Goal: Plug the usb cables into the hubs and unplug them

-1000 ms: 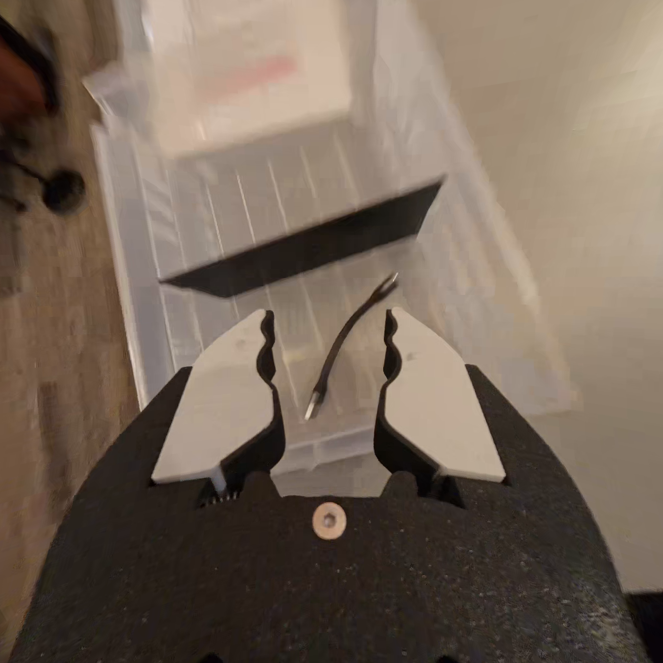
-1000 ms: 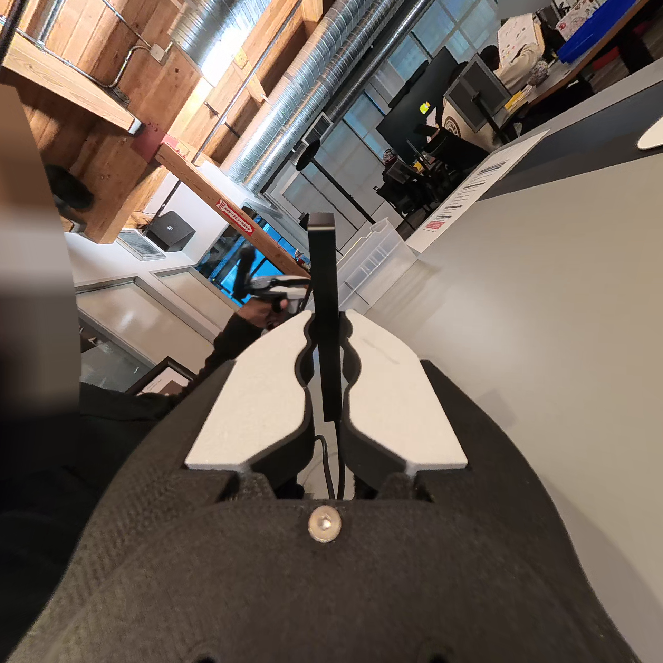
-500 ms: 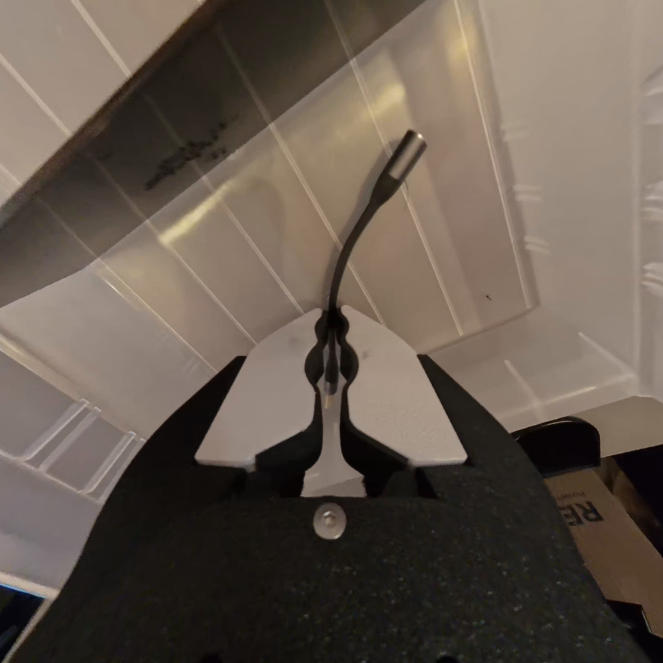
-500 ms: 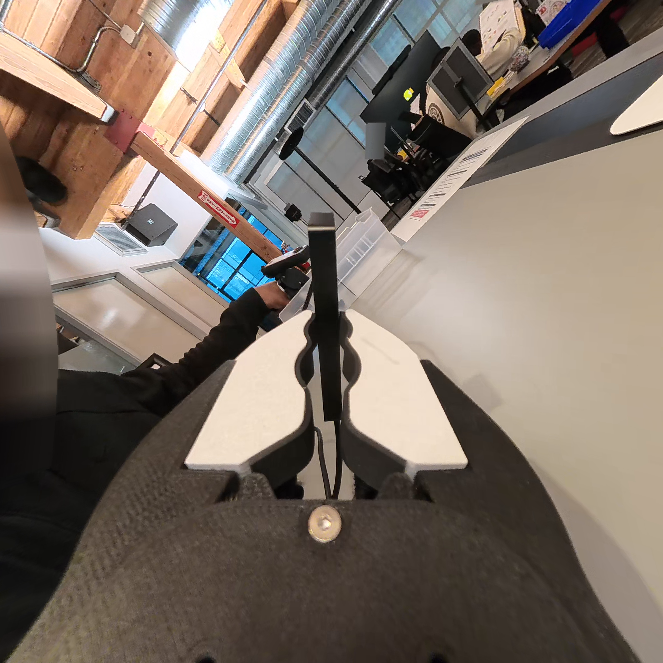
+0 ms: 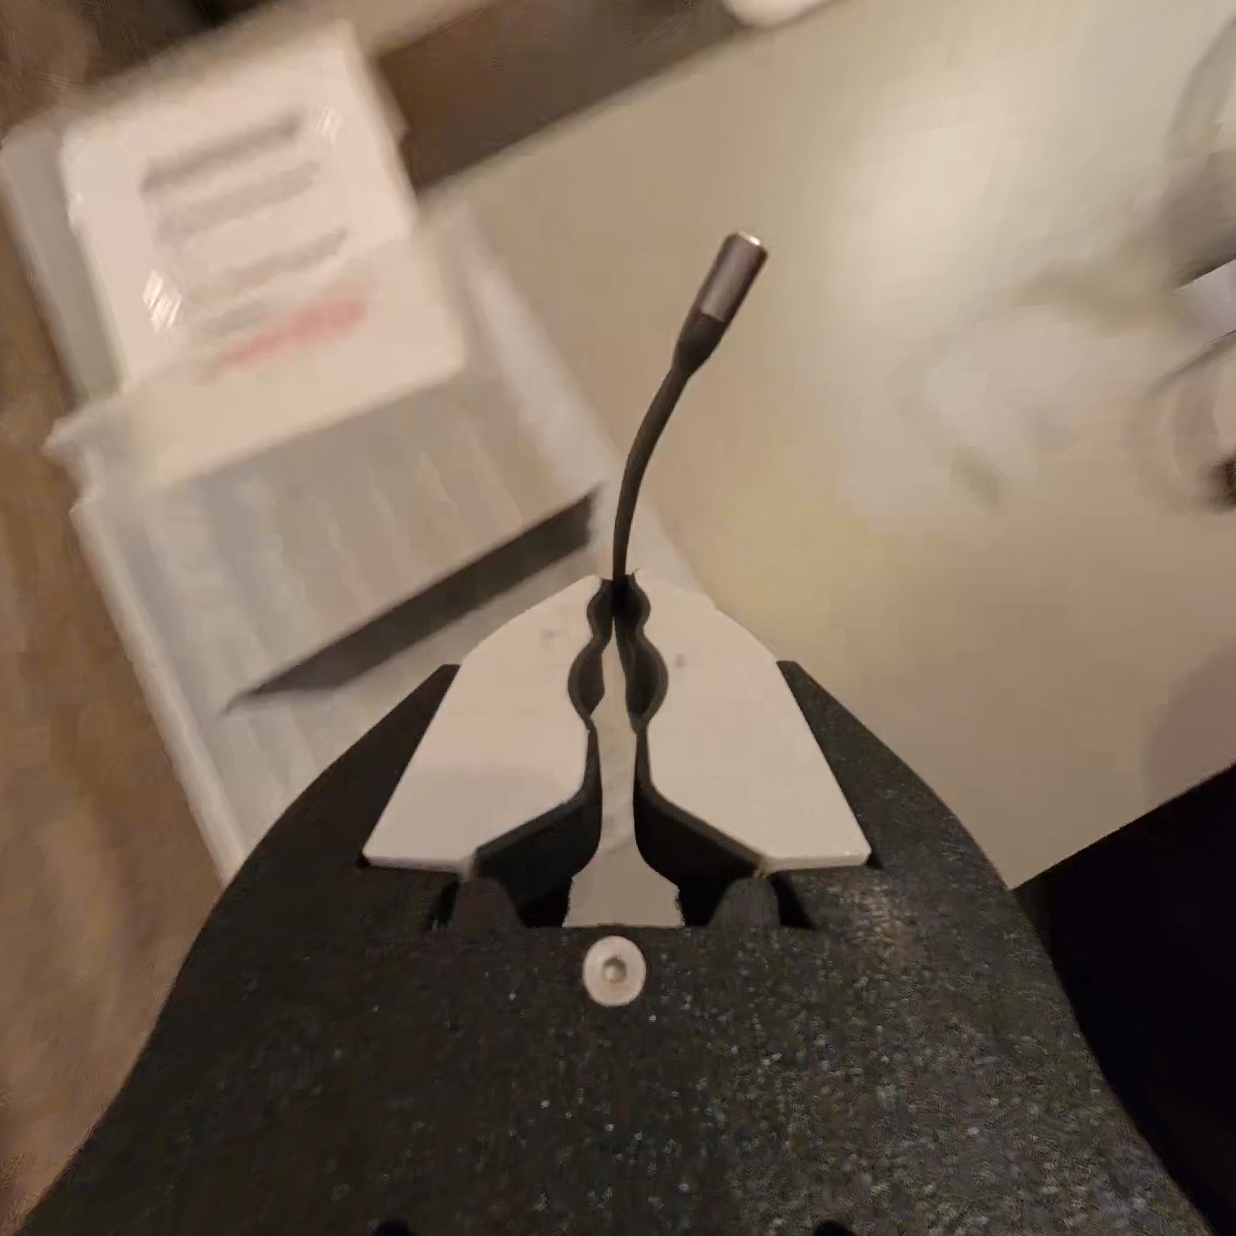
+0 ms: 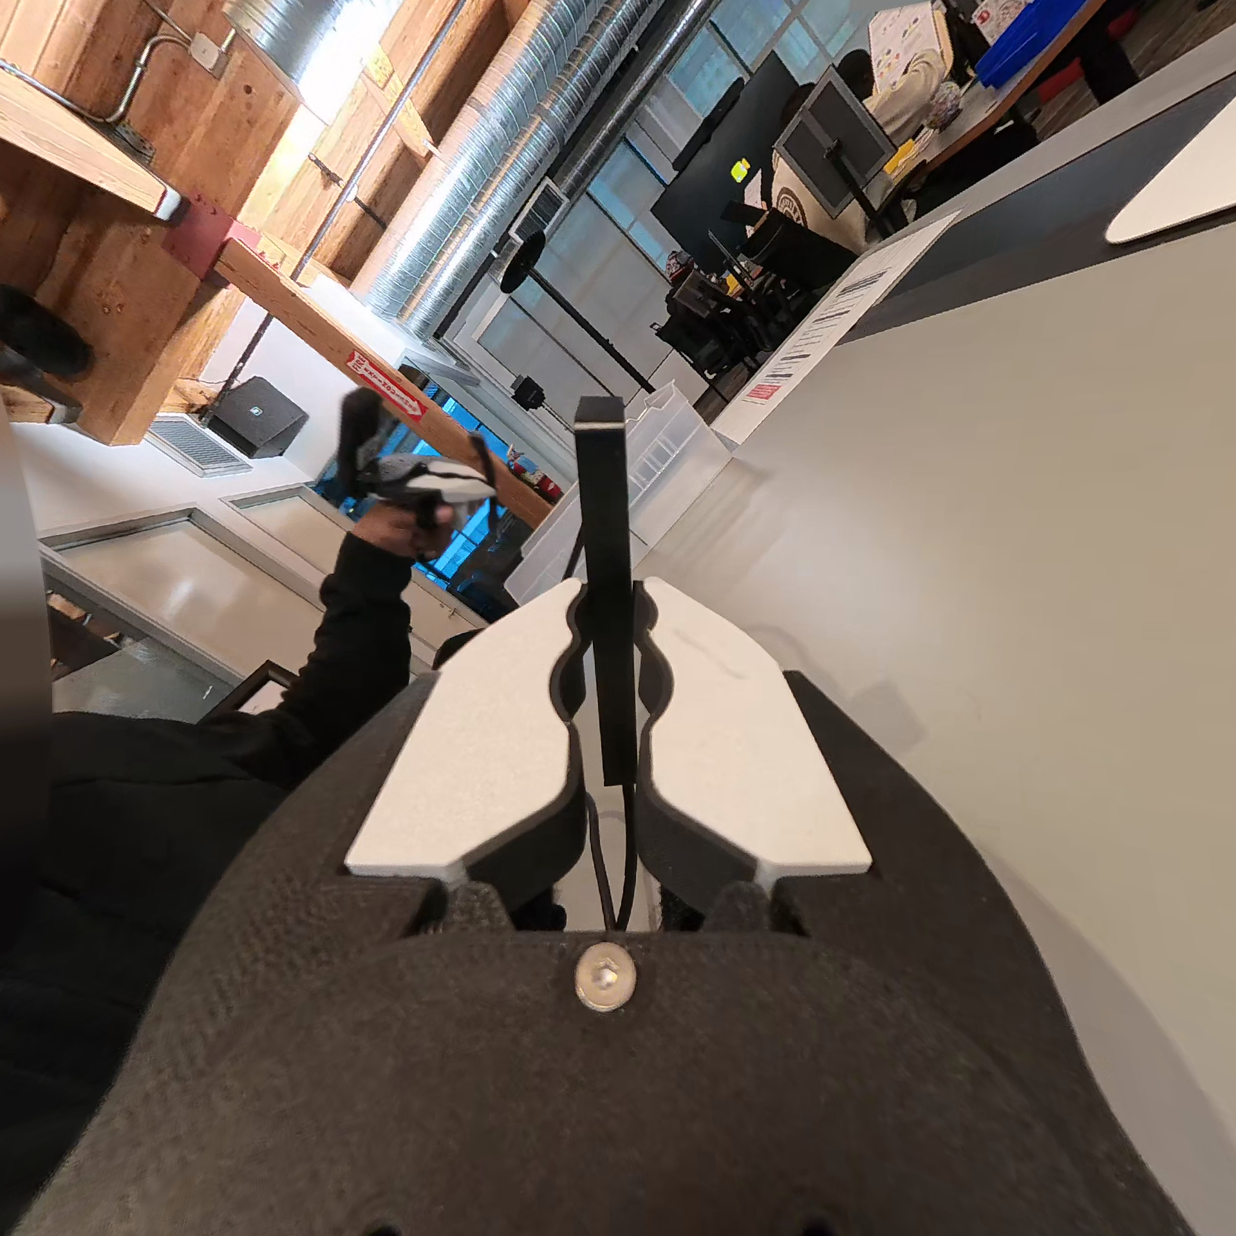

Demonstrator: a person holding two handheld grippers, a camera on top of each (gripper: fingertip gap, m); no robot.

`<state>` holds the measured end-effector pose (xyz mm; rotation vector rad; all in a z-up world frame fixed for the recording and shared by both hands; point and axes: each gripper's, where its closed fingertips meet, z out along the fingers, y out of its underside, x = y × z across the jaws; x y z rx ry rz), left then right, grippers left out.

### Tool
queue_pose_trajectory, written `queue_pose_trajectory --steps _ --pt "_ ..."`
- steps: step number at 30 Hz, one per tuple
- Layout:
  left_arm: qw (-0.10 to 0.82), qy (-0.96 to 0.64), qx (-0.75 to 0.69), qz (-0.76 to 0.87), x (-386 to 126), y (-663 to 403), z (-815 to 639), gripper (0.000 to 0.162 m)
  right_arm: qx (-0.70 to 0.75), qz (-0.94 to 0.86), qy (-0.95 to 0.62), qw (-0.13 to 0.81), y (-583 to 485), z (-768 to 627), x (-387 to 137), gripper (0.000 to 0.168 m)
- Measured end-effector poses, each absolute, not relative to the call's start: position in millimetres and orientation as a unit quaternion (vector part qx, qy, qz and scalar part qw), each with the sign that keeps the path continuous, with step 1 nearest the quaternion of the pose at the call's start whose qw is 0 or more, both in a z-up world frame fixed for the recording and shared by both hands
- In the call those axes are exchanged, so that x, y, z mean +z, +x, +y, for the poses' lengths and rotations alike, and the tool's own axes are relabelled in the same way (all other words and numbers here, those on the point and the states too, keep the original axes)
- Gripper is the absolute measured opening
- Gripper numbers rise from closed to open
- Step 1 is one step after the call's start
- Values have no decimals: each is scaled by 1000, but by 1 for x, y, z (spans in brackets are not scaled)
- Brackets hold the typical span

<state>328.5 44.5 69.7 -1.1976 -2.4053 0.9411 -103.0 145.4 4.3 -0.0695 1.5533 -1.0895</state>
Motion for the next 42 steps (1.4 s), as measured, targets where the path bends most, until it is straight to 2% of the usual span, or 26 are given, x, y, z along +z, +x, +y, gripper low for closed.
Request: queue_pose_trajectory --steps 1,8,12,15,19,25,30,35,39,42 --pt "193 -424 355 -810 82 301 51 2 -468 666 -28 580 -103 145 4 10" --pt "524 -421 383 -633 106 113 106 3 -483 677 -7 555 -108 142 2 10" --pt "731 -288 304 -539 107 22 137 3 -499 675 32 543 -119 135 0 10" --pt "805 -180 224 -520 84 -36 152 3 -514 664 64 540 -129 131 1 10" --pt "771 -135 235 -576 40 -80 144 3 -523 651 89 543 -138 129 3 10" --pt "661 -215 358 -624 22 -84 110 3 -492 693 93 519 -133 128 -14 10" --pt "697 -162 330 -616 14 -74 103 3 -401 777 96 476 -121 130 -53 10" --pt "737 -98 295 -600 10 -63 97 3 -380 811 73 439 -116 132 -62 10" --pt "738 -104 300 -595 12 -61 98 3 -380 843 39 378 -124 134 -69 32" --pt "742 -91 294 -596 11 -59 95 3 -401 857 0 323 -132 135 -64 42"
